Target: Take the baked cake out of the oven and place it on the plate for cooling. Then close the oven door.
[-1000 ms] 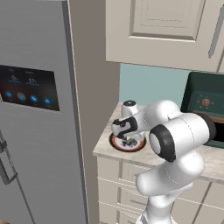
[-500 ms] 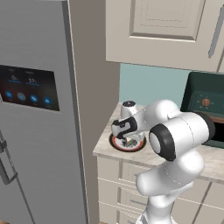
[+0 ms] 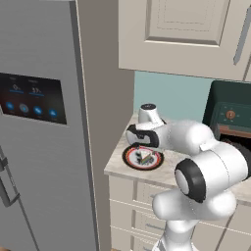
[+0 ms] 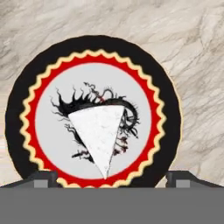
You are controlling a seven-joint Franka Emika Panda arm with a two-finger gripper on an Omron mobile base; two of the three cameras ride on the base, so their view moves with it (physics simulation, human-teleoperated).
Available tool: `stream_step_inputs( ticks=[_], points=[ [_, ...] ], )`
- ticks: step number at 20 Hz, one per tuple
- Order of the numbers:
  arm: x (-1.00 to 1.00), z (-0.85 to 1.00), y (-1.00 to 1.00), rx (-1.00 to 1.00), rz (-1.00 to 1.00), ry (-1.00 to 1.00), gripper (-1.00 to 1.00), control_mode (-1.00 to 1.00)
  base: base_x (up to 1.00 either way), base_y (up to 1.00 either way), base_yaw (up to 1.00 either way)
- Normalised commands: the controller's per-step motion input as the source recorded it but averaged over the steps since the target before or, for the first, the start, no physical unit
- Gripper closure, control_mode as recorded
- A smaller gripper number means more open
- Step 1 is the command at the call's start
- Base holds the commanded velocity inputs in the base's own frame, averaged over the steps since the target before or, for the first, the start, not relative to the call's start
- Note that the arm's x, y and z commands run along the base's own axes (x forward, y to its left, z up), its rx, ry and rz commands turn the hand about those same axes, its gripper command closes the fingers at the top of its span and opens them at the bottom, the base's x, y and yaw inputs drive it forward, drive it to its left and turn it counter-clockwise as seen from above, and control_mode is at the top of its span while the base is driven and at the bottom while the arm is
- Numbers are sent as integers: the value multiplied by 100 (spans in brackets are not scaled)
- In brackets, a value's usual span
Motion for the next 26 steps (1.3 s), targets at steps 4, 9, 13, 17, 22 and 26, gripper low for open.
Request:
stream_step_inputs(
  ticks=[4,9,13,17,22,26],
  points=[
    [-91,90,-3,4,0,0,-100,-100,0,0,0],
    [-100,85,0,1,0,-3,-100,-100,0,0,0],
    [-100,88,0,0,0,-3,-100,-100,0,0,0],
    [-97,44,0,0,0,-2,-100,-100,0,0,0],
    [-49,4,-30,-4,31,0,-100,-100,0,0,0],
    [-26,21,-40,-1,56,0,-100,-100,0,0,0]
  ],
)
